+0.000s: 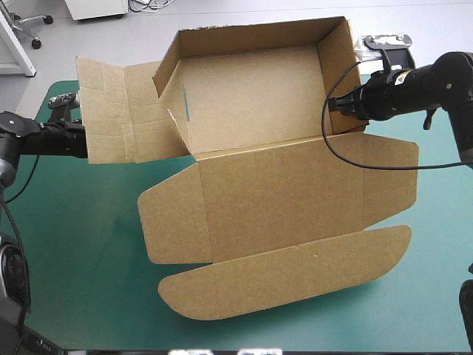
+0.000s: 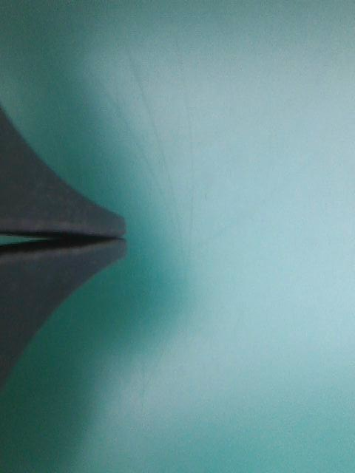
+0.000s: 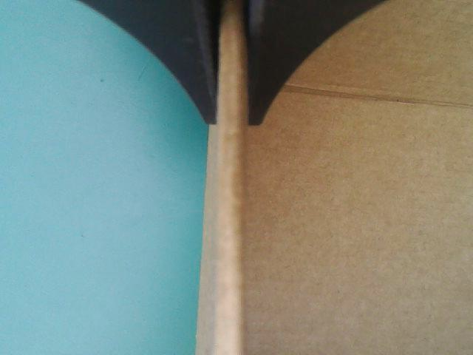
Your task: Fold the box
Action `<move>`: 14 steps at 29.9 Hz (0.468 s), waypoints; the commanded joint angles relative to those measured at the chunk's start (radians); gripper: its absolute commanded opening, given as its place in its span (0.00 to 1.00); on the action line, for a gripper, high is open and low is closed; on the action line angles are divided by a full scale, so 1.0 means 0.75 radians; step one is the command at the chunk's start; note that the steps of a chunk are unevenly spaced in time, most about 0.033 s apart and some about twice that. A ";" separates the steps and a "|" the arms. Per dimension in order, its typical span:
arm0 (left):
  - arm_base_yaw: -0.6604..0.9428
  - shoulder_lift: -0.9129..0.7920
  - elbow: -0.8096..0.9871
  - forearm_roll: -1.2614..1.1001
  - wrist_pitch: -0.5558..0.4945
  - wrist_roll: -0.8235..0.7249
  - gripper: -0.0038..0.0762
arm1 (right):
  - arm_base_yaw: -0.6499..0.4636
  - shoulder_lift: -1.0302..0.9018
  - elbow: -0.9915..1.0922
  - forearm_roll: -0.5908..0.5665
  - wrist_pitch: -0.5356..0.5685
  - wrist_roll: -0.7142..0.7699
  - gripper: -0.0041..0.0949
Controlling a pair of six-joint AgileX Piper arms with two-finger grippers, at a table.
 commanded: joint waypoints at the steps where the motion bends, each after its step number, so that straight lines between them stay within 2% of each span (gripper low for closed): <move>1: 0.005 -0.057 0.011 -0.334 0.069 0.125 0.03 | 0.007 -0.059 -0.038 0.096 0.005 -0.003 0.01; 6: -0.014 -0.057 0.057 -0.584 0.194 0.261 0.03 | 0.016 -0.059 -0.038 0.115 0.003 -0.007 0.01; 14: -0.165 -0.057 0.057 -0.610 0.211 0.287 0.03 | 0.016 -0.015 -0.038 0.115 0.003 -0.011 0.01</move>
